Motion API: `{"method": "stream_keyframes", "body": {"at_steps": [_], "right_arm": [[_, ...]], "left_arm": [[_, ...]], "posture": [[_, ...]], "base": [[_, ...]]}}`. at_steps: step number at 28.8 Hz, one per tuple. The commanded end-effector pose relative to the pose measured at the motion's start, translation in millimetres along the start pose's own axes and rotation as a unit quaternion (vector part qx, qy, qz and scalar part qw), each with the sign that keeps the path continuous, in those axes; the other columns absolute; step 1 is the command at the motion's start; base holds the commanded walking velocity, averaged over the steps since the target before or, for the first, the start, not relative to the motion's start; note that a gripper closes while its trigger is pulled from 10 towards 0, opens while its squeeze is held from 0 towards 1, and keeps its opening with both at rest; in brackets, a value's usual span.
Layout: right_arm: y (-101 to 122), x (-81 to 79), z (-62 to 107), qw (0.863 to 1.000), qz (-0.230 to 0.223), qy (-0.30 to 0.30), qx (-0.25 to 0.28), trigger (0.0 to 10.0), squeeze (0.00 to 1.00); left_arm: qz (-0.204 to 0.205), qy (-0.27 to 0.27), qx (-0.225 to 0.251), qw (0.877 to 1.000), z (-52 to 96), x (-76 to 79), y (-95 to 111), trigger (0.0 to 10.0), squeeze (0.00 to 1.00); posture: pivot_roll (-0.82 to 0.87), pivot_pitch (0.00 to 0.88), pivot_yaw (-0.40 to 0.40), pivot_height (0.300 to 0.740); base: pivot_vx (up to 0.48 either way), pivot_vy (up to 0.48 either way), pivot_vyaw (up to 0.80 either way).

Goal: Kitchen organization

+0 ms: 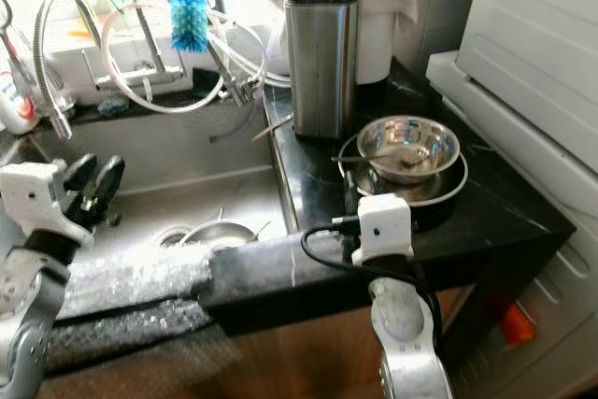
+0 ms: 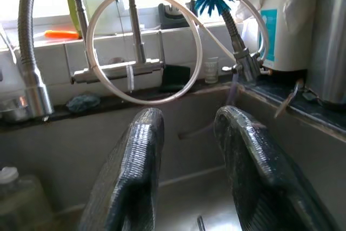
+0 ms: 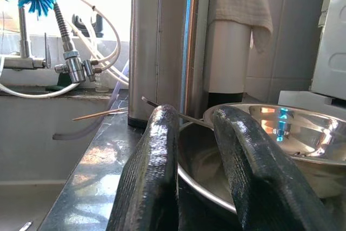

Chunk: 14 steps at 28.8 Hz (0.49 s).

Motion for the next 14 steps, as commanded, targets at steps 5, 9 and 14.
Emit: {"method": "stream_keyframes", "body": {"at_steps": [5,9,14], "right_arm": [[3,-2.2,-1.1,1.0,-0.001,0.003,0.008,10.0,0.0],[3,-1.3,-0.8,1.0,0.0,0.002,0.008,10.0,0.0],[4,-1.8,-1.8,1.0,0.001,0.002,0.009,10.0,0.0]], "left_arm": [[0.008,0.049,-0.013,0.999,22.9,0.2,-9,10.0,0.0],[0.003,0.068,-0.026,0.997,33.8,0.8,-15,10.0,0.0],[0.012,0.071,-0.032,0.997,35.7,5.6,-20,10.0,0.0]], "posture": [[-0.08,0.0,0.12,0.74],[-0.07,0.0,0.113,0.74],[-0.08,0.0,0.113,0.74]], "base": [[0.0,0.0,0.0],[0.0,0.0,0.0],[0.0,0.0,0.0]]}}
Point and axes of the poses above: a point about 5 cm out from each wrist's last joint towards the gripper, its own z axis pointing back from the gripper into the wrist, its own y axis along the axis of the wrist's last joint, x = y × z, the point moved 2 cm from there along -z, pointing out of the wrist towards the gripper, and after that the axes turned 2 degrees about z, right-handed, at the moved point
